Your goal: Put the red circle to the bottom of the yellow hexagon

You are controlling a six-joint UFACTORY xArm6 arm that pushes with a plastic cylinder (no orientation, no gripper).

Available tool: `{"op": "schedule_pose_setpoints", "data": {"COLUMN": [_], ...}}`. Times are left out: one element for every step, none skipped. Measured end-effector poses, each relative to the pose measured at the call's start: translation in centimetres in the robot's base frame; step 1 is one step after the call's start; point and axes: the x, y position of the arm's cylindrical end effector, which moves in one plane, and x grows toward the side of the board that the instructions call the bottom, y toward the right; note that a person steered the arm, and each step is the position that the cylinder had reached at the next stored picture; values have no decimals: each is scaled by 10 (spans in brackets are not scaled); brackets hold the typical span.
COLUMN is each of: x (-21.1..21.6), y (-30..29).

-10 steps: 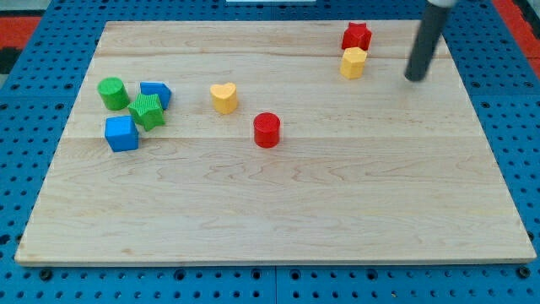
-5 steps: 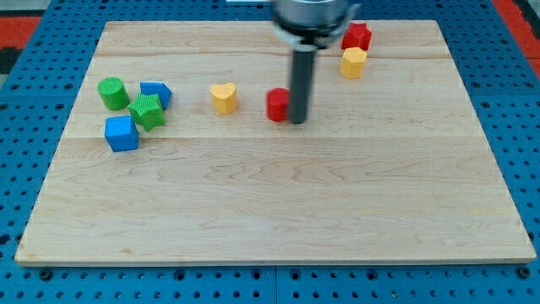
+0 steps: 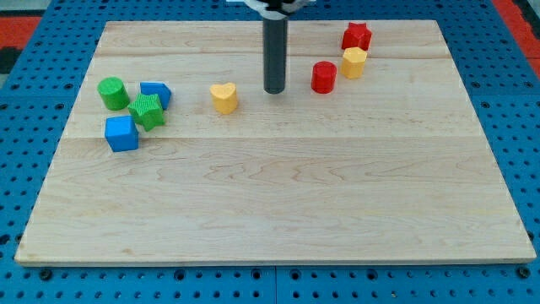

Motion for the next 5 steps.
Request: {"op": "schedule_pose_setpoints", "data": {"x": [-47, -35, -11, -2, 0], "y": [29, 50, 58, 77, 79]}}
